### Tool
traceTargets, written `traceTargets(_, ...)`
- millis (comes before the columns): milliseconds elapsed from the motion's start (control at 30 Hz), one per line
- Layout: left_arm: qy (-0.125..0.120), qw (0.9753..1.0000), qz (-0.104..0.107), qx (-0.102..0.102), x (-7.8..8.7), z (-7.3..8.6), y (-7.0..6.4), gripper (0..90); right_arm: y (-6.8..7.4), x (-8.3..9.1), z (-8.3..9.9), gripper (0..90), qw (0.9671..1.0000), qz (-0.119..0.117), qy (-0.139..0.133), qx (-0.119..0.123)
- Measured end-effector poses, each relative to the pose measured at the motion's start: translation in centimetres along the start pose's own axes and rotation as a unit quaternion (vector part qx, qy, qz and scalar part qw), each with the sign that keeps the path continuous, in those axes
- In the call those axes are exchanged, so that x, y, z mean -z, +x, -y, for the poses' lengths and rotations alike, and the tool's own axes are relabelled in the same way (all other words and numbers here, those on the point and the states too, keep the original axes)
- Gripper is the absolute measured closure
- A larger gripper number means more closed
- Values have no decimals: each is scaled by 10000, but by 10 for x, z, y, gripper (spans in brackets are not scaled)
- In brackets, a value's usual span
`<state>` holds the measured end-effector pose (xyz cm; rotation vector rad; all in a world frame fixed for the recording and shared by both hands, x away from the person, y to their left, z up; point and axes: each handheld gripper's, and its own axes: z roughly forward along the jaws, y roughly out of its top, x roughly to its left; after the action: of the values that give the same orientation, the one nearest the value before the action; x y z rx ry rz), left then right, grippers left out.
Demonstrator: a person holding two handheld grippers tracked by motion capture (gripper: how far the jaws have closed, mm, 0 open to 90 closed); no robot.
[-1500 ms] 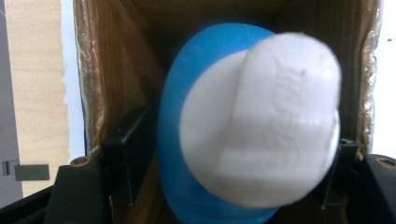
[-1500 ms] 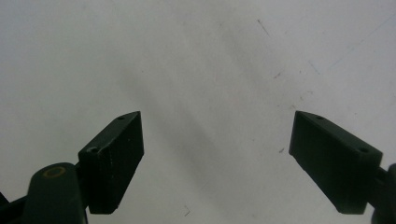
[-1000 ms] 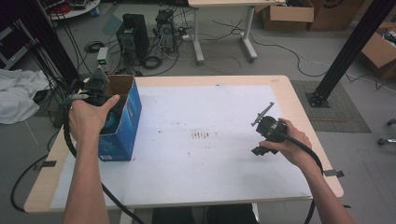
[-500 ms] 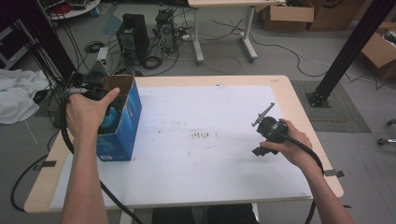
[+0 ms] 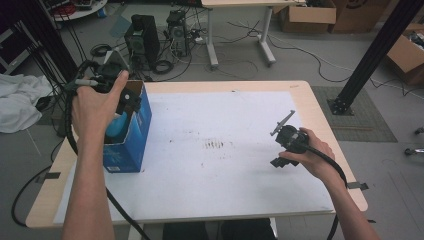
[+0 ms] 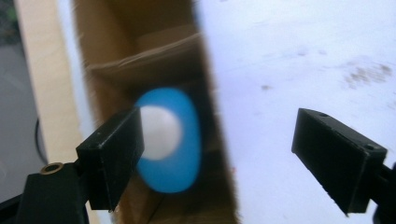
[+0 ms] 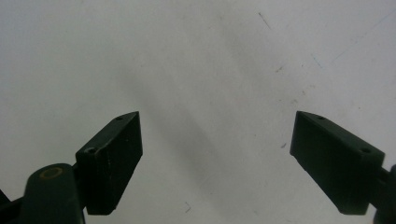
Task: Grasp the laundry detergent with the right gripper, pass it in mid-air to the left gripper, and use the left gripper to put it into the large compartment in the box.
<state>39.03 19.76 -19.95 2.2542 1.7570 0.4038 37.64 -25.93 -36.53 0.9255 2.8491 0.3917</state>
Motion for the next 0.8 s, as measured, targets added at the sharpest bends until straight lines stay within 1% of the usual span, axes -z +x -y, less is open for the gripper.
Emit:
traceTargets(67,-36,9998,67,-197,6,-2,-7,173,0,0,0,162,10000,-6,-1,-7)
traceTargets(133,-107,9988,261,-390,11,-4,-13,173,1,0,0,162,10000,-27,-13,40)
traceTargets(200,-147,9978,380,-530,14,-6,-18,172,1,1,-1,162,10000,-34,-14,43)
traceTargets(267,-161,9959,479,-747,17,-8,-25,172,1,1,-1,162,10000,-34,-20,37)
traceTargets(300,-161,9951,495,-837,17,-8,-27,172,1,1,-1,162,10000,-31,-15,49)
traceTargets(333,-132,9938,515,-975,17,-9,-32,171,2,1,-1,162,10000,-37,-3,33)
traceTargets(433,-71,9913,533,-1205,13,-9,-43,171,2,1,-2,162,10000,-37,-8,47)
traceTargets(500,-50,9884,630,-1378,10,-10,-51,172,2,1,-2,162,10000,-43,5,76)
traceTargets(600,-39,9833,667,-1693,6,-11,-63,172,3,1,-2,163,10000,-49,11,57)
traceTargets(700,-85,9793,750,-1876,0,-12,-71,172,2,1,-2,162,10000,-37,9,30)
traceTargets(767,-59,9773,826,-1951,-4,-12,-77,171,2,2,-1,162,10000,-35,6,40)
traceTargets(800,-39,9757,870,-2012,-8,-11,-80,172,3,3,-1,162,10000,-38,-1,51)
